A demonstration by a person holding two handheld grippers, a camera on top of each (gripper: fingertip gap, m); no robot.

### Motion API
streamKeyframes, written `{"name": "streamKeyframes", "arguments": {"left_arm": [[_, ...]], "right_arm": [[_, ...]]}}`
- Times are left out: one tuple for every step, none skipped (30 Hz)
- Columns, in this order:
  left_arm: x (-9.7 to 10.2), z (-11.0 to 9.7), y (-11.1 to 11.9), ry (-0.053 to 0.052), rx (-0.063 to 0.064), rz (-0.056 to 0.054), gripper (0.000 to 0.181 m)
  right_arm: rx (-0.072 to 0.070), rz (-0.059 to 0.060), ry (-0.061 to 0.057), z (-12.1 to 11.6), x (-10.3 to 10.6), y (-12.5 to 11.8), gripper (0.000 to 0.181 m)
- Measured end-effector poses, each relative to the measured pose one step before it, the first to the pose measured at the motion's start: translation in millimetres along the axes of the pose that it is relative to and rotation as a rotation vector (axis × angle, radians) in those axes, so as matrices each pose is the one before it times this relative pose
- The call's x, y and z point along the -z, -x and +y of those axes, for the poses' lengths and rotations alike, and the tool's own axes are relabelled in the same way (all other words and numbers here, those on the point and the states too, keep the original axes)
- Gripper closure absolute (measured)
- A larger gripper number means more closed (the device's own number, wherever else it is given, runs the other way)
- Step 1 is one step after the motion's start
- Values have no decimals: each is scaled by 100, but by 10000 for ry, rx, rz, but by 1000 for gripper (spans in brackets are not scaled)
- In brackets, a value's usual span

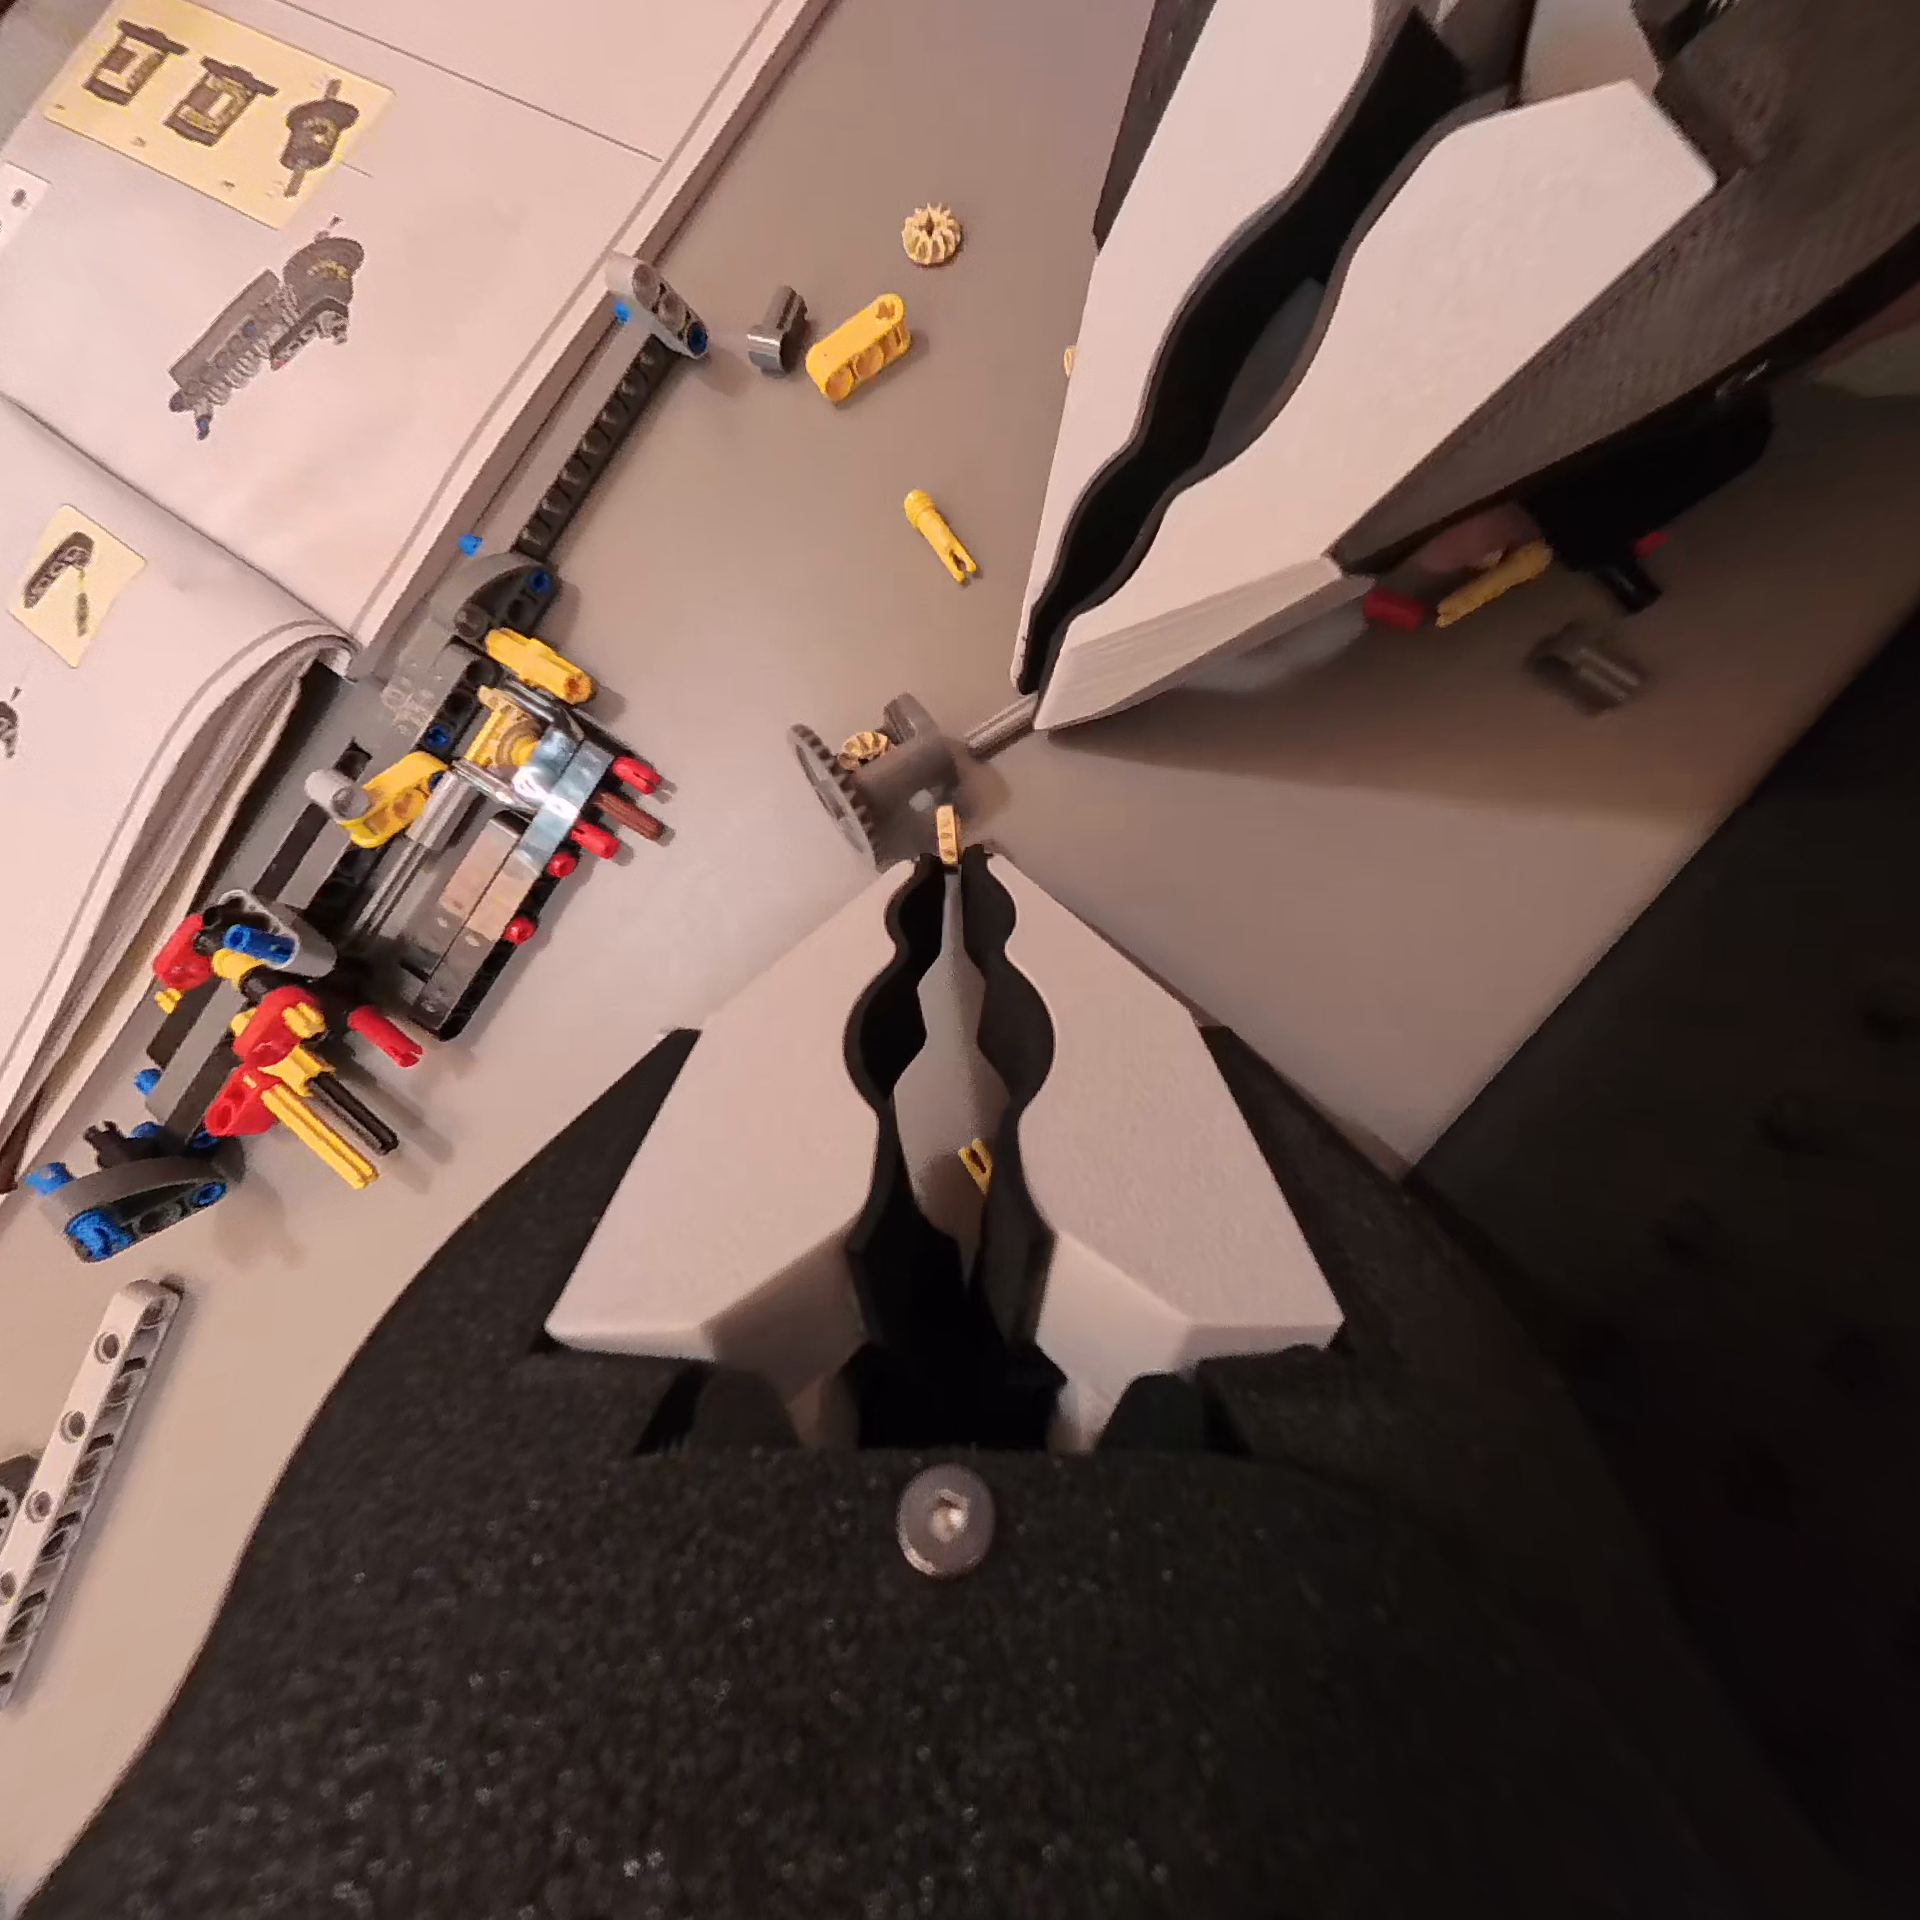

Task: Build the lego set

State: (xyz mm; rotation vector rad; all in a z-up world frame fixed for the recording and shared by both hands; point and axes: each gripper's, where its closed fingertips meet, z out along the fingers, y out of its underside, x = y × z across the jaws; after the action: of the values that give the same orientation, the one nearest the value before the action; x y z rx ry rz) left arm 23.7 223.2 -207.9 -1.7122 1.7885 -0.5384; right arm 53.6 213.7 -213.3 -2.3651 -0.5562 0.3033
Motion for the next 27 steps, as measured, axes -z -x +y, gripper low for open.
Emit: {"name": "streamKeyframes", "arguments": {"left_arm": [[168,-135,-15,-112,12,23,179],[145,-54,-63,-61,18,56,179],[114,77,-144,9,44,114,179],[65,180,-225,64,57,186,179],[90,194,-226,68,52,190,179],[130,171,-200,54,32,183,179],[152,144,-275,30,-1,218,179],[124,151,-366,29,-71,251,179],[94,154,-249,17,-129,136,179],[54,200,-38,20,-151,-24,179],[8,237,-32,55,-186,-38,179],[2,177,-89,62,-232,-14,179],[19,127,-28,61,-222,-68,179],[32,70,20,50,-179,-99,179],[56,-18,0,-1,-123,-74,179],[49,-65,-48,-42,-37,-18,179],[20,-24,-135,-21,26,68,178],[9,-15,-143,-18,45,85,178],[16,-31,-30,-45,40,26,178],[12,-13,19,-32,11,5,178],[1,-1,-19,-9,-5,29,178],[-21,23,-65,2,-10,56,177],[-3,13,-45,6,-17,33,175],[33,-40,-10,-24,-23,4,174],[66,-71,-36,-54,-48,11,172],[103,-89,14,-71,-82,-24,170],[174,-83,107,-90,-126,-67,167]], "right_arm": [[-14,-55,74,17,1,103,177],[35,-123,54,-1,0,262,175],[42,-64,20,5,7,185,172],[49,-8,27,16,27,99,169],[46,13,30,13,39,51,166],[82,-29,-12,-81,72,85,161],[108,21,-73,-204,93,-23,157],[129,99,-165,-338,98,-178,155],[126,61,-240,-458,26,-173,153],[133,-39,-252,-518,-79,-39,152],[114,-24,-278,-592,-123,-38,152],[125,18,-196,-408,-189,-73,152],[180,39,13,-84,-238,-68,152],[195,75,50,-14,-231,-73,152],[163,79,6,-9,-198,-52,153],[128,4,57,53,-142,47,154],[51,34,54,59,-106,-13,156],[1,7,42,75,-84,-5,157],[-35,-47,19,40,-91,51,157],[-50,-57,-25,-20,-78,59,158],[-26,-17,-7,11,-88,-11,161],[-33,-13,-25,-45,-61,-8,161],[-36,-1,5,-15,-24,-47,161],[-75,2,32,11,9,-82,161],[-131,-63,13,9,6,-41,161],[-206,-101,1,7,2,-47,161],[-271,-125,-22,5,4,-63,161]]}}
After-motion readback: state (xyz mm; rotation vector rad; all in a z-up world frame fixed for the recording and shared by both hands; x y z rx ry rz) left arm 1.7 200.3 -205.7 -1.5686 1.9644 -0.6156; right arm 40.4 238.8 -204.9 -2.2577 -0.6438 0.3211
